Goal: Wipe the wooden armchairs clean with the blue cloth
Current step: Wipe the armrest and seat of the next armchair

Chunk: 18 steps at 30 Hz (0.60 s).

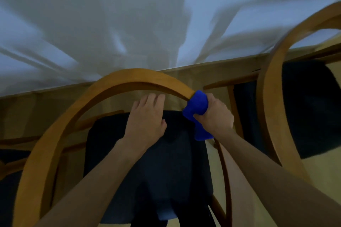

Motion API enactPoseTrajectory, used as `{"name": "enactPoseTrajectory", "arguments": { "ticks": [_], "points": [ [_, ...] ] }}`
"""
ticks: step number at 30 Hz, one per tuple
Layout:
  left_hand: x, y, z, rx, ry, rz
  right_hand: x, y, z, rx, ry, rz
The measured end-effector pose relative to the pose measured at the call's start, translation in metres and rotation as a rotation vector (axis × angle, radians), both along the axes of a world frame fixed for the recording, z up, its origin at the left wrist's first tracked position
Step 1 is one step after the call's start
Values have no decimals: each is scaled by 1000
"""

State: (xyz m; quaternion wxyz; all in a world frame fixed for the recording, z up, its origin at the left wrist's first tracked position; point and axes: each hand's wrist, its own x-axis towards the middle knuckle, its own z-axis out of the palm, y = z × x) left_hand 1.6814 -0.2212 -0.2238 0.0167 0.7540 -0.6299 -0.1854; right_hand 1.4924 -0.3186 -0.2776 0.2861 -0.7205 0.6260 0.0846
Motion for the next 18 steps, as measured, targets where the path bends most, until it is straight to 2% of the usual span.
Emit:
{"name": "enactPoseTrajectory", "arguments": {
  "ticks": [8,18],
  "points": [
    [-56,-1,-13,-2,51,-228,-42,44,-2,-78,121,-231],
    [-66,20,-6,86,28,-341,-75,108,1,-25,114,-492]
  ]
}}
